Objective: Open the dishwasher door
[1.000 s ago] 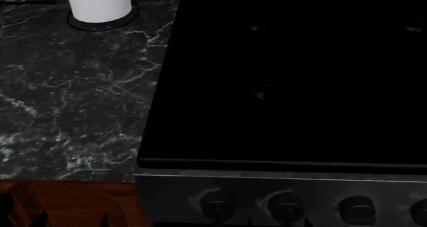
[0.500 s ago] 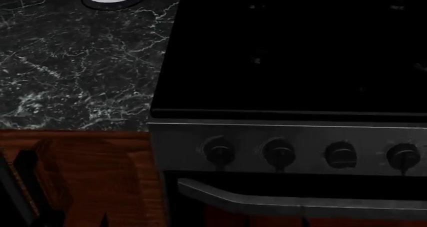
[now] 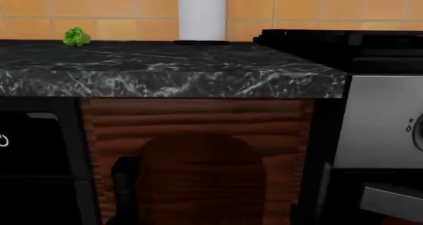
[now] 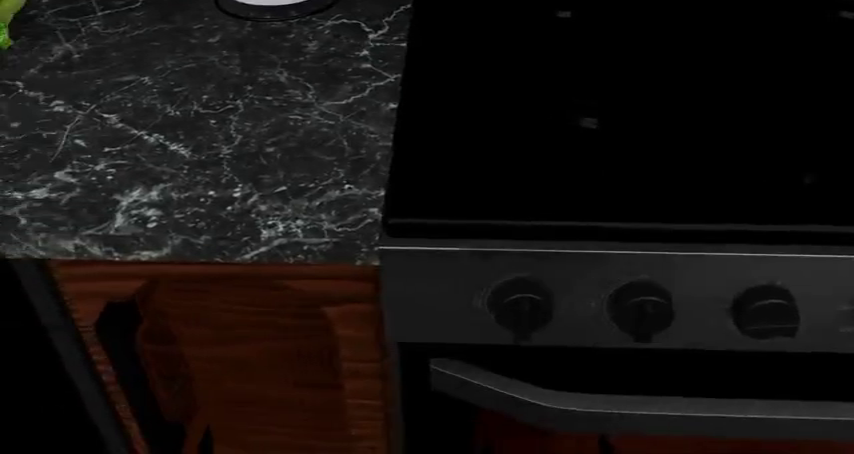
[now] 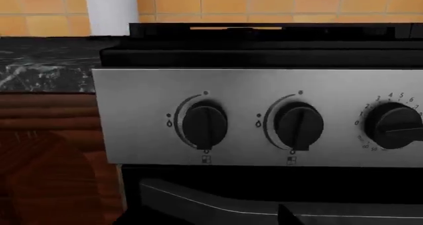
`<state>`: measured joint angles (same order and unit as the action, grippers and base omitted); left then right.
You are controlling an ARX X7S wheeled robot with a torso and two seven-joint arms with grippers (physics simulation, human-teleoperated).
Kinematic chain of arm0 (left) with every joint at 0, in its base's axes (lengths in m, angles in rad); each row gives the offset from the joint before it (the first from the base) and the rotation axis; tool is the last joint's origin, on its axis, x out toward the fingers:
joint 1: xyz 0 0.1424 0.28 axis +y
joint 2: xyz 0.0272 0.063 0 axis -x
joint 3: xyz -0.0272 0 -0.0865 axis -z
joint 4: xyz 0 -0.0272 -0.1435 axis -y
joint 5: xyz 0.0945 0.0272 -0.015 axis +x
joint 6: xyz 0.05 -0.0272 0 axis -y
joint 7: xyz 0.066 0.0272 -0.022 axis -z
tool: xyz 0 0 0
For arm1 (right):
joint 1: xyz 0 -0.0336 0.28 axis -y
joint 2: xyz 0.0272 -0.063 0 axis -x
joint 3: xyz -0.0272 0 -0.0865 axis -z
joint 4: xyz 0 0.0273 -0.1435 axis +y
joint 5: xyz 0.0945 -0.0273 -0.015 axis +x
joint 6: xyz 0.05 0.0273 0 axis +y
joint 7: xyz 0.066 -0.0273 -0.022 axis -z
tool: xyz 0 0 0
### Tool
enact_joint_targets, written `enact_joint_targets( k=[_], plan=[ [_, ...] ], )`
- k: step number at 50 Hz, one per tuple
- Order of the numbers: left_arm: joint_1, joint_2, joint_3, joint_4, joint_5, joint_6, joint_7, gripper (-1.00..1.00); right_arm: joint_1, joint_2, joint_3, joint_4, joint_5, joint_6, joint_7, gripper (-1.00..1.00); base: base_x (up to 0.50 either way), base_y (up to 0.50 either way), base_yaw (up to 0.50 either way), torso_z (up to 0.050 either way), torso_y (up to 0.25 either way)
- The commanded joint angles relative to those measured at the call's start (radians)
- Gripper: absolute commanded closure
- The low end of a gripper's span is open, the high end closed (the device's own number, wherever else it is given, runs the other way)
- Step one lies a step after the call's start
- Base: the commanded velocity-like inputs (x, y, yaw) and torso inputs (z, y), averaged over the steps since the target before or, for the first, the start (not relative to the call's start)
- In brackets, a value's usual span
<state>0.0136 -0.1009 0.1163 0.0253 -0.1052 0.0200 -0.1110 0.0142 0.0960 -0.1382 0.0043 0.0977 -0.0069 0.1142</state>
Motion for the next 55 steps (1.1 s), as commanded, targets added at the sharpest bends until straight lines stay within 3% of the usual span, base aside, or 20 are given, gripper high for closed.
enact_joint_targets(
  k=[1,55],
  plan=[
    [0.002,-0.013,0.01,0.002,-0.014,0.003,-0.015,-1.0,-0.002,0.011,-0.018,-0.001,0.012,-0.003,0.013,-1.0,0.0,0.5,0.0,0.0,0.0],
    [0.002,-0.053,0.047,-0.018,-0.063,0.04,-0.045,-1.0,0.006,0.047,-0.068,0.007,0.052,-0.022,0.056,-1.0,0.0,0.5,0.0,0.0,0.0]
  ],
)
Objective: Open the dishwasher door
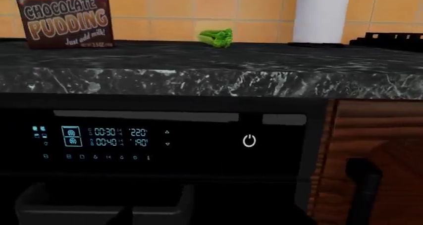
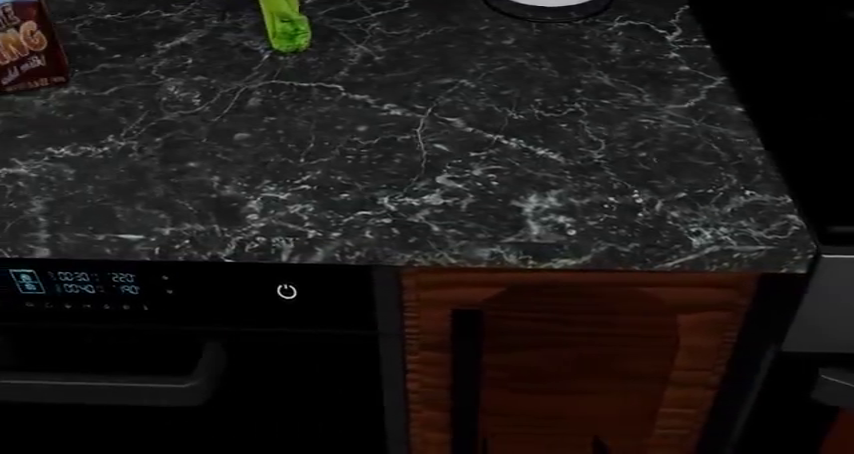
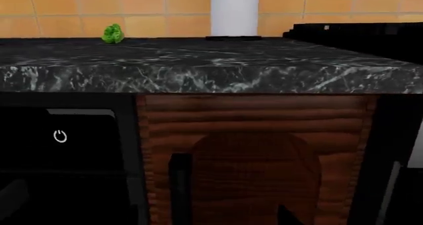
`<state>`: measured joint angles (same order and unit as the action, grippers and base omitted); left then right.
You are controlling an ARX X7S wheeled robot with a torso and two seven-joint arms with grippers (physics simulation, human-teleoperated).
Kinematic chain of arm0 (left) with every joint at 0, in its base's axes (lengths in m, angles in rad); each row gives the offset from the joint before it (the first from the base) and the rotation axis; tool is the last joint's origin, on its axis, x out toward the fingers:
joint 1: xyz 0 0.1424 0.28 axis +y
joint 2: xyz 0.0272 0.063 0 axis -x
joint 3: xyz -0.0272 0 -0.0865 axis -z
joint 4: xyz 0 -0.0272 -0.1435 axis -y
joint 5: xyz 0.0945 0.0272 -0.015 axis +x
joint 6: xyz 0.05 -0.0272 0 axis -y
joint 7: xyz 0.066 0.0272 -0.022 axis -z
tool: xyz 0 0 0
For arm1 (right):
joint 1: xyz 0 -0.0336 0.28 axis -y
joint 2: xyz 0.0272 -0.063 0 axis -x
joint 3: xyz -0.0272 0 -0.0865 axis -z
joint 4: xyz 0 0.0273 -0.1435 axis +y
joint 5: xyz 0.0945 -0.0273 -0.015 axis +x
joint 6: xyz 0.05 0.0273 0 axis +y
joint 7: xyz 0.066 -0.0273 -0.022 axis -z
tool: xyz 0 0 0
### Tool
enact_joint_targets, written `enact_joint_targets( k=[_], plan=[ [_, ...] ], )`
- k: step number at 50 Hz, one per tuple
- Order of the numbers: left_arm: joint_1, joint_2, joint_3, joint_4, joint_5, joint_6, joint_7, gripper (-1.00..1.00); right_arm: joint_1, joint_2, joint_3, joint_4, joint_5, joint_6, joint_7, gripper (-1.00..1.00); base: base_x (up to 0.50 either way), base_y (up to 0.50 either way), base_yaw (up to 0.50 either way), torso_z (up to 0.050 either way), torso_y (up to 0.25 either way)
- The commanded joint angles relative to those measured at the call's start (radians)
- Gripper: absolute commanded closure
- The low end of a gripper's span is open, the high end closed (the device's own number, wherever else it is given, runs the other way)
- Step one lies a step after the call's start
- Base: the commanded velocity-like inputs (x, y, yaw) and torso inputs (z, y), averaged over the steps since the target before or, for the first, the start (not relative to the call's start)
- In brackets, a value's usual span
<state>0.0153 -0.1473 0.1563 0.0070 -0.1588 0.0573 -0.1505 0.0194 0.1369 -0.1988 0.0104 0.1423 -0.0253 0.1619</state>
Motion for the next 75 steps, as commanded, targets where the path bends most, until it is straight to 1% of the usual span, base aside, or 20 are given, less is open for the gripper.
enact_joint_targets(
  k=[1,14,27,29,30,62,75],
  plan=[
    [0.0,-0.007,0.008,0.0,-0.007,0.003,-0.007,-1.0,0.001,0.007,-0.008,0.0,0.008,-0.004,0.009,-1.0,0.0,0.5,0.0,0.0,0.0],
    [-0.008,-0.011,0.016,-0.011,-0.017,0.004,-0.012,-1.0,-0.003,0.011,-0.009,0.001,0.021,-0.017,0.022,-1.0,0.0,0.5,0.0,0.0,0.0],
    [-0.01,-0.014,0.021,-0.015,-0.047,0.018,-0.004,-1.0,-0.01,0.021,-0.009,-0.01,0.032,-0.025,0.035,-1.0,0.0,0.0,0.0,0.0,0.0],
    [-0.018,-0.021,0.029,-0.005,-0.045,-0.039,-0.012,-1.0,-0.012,0.022,-0.01,-0.016,0.032,-0.022,0.039,-1.0,0.0,0.0,0.0,-0.013,0.0],
    [-0.016,-0.019,0.03,-0.009,-0.042,-0.016,-0.01,-1.0,-0.012,0.023,-0.011,-0.019,0.032,-0.018,0.041,-1.0,0.0,0.0,0.0,-0.05,0.0],
    [-0.001,-0.038,0.048,0.032,-0.082,-0.027,-0.015,-1.0,-0.011,0.038,-0.03,-0.045,0.024,0.006,0.088,-1.0,0.0,0.0,0.0,-0.05,0.0],
    [-0.006,-0.046,0.063,0.017,-0.059,-0.01,-0.024,-1.0,-0.011,0.041,-0.035,-0.033,0.033,0.001,0.095,-1.0,0.0,0.0,0.0,-0.05,0.0]
  ],
)
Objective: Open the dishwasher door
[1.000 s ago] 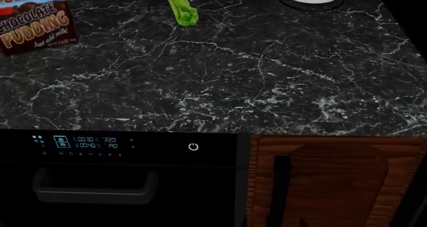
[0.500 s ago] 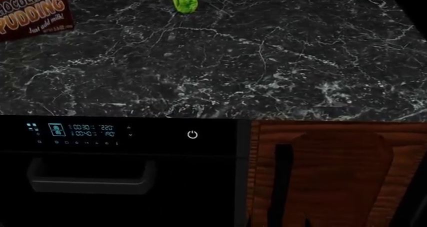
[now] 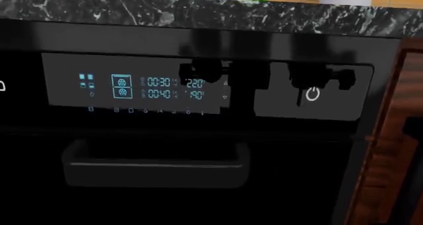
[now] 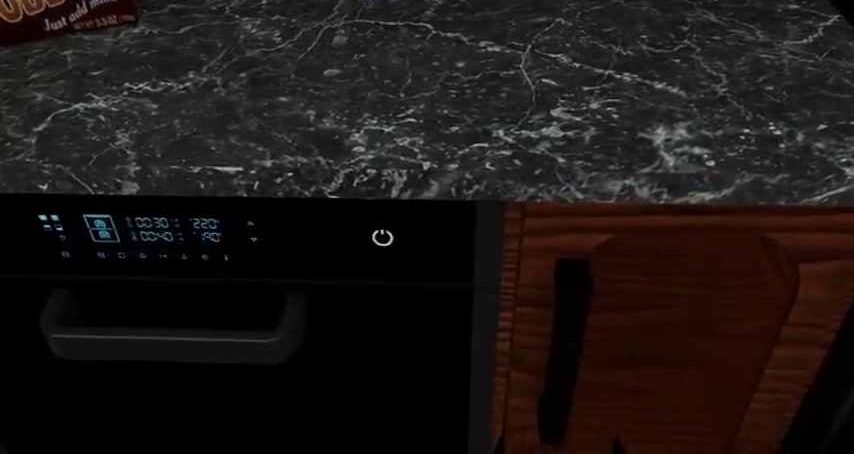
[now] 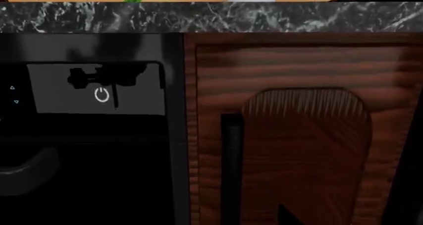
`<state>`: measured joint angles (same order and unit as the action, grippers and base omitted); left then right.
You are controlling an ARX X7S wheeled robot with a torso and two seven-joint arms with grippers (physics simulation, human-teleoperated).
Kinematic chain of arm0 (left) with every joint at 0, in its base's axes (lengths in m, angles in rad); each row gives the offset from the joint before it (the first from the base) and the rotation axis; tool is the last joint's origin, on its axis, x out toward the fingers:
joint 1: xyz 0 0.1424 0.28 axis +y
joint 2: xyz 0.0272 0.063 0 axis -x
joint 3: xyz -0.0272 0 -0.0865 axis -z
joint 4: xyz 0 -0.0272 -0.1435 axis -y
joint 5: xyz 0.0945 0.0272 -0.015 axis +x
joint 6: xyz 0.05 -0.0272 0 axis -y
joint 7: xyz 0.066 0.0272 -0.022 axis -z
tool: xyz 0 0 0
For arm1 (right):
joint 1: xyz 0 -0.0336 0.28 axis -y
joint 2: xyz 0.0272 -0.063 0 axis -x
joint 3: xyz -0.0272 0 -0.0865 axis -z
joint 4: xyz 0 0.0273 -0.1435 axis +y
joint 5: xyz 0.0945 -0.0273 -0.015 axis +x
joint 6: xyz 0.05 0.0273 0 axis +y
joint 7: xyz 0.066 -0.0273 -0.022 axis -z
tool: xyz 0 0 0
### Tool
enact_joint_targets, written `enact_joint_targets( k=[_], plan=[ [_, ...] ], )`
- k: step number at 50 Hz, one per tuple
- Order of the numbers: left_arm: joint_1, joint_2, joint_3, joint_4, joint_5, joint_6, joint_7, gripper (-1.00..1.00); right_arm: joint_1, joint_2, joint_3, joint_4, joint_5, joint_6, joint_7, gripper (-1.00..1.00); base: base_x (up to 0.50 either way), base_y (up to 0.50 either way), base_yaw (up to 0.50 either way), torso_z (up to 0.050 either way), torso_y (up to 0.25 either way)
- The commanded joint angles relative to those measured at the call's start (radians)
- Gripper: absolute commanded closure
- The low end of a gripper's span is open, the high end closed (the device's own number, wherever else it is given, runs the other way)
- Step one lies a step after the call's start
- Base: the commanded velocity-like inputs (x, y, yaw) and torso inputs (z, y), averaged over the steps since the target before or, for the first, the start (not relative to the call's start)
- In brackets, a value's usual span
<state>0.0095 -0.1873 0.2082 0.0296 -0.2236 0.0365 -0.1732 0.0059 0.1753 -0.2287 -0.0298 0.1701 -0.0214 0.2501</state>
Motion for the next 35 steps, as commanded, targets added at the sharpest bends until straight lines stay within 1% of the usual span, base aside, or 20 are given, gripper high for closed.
enact_joint_targets(
  k=[1,35],
  plan=[
    [0.005,-0.007,0.015,0.0,0.004,0.017,0.003,-1.0,0.003,0.003,-0.005,0.009,0.006,-0.004,0.006,-1.0,0.0,0.0,0.0,-0.05,0.0],
    [0.002,-0.019,0.031,-0.006,-0.004,0.006,-0.022,-1.0,0.005,0.017,-0.024,0.003,0.02,-0.009,0.021,-1.0,0.0,0.0,0.0,-0.05,0.0]
  ],
)
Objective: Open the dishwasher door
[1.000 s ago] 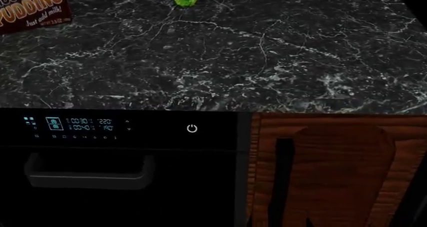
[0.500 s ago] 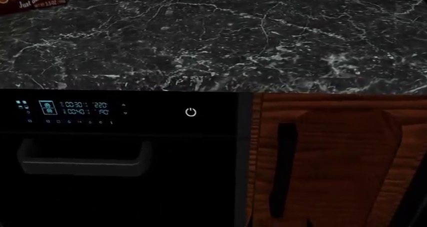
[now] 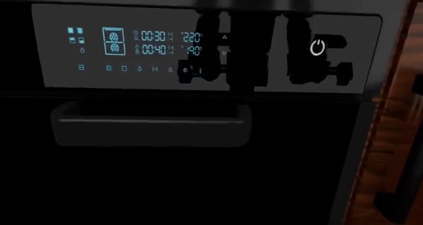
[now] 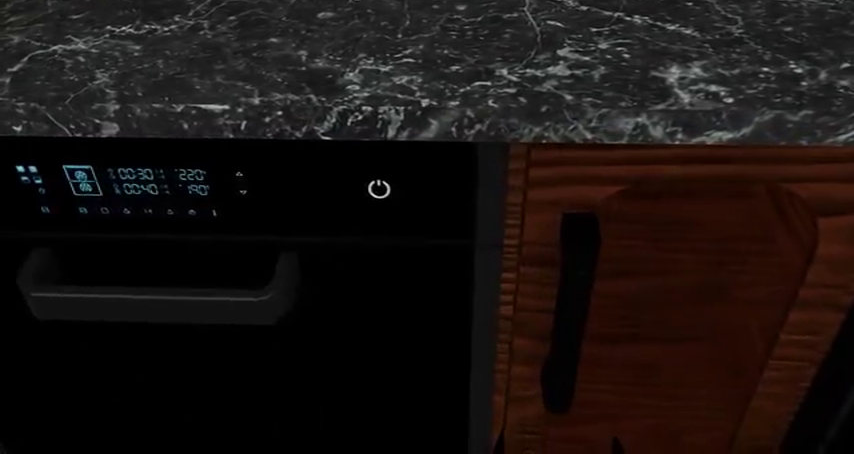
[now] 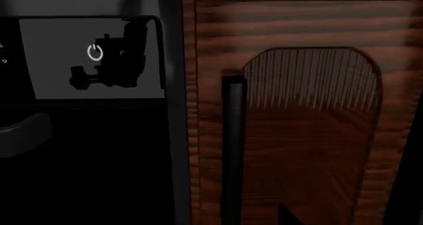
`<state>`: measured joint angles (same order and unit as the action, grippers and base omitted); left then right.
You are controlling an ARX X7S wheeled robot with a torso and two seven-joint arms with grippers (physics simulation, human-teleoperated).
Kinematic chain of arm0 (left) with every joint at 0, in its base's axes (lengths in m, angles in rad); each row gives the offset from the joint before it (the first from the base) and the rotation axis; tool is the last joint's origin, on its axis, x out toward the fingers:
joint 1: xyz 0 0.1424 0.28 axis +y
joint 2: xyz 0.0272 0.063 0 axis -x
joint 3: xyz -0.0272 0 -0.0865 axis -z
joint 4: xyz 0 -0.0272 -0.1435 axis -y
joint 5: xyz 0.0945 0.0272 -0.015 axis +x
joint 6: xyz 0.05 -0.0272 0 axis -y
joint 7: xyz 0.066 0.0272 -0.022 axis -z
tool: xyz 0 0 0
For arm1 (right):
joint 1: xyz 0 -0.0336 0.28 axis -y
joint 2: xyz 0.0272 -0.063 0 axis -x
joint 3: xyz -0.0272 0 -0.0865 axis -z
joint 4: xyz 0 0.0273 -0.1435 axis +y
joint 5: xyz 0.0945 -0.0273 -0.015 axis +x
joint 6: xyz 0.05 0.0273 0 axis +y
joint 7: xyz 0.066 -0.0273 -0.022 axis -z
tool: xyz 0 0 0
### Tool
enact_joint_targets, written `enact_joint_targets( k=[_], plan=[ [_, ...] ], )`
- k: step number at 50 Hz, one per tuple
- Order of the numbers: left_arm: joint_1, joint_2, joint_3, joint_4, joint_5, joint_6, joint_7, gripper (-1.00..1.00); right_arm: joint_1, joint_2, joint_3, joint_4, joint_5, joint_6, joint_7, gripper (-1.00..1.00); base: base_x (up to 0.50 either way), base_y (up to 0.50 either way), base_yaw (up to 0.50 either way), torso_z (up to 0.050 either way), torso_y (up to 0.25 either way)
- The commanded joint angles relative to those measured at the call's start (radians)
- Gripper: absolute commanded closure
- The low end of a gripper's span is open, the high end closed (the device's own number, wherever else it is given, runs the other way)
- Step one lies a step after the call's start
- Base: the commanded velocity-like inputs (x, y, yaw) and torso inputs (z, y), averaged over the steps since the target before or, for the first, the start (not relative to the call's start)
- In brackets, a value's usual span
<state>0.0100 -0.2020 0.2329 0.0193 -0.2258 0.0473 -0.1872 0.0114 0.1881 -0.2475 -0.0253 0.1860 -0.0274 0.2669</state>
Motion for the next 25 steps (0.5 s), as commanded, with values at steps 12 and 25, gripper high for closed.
enact_joint_targets(
  k=[12,25],
  plan=[
    [-0.003,-0.006,0.009,-0.009,-0.01,0.003,-0.009,-1.0,0.004,0.008,-0.012,0.006,0.008,-0.006,0.009,-1.0,0.0,0.0,0.0,-0.046,0.0],
    [-0.008,-0.009,0.017,-0.013,-0.015,-0.006,-0.016,-1.0,0.003,0.012,-0.013,0.014,0.015,-0.02,0.014,-1.0,0.0,0.0,0.0,0.0,0.0]
  ],
)
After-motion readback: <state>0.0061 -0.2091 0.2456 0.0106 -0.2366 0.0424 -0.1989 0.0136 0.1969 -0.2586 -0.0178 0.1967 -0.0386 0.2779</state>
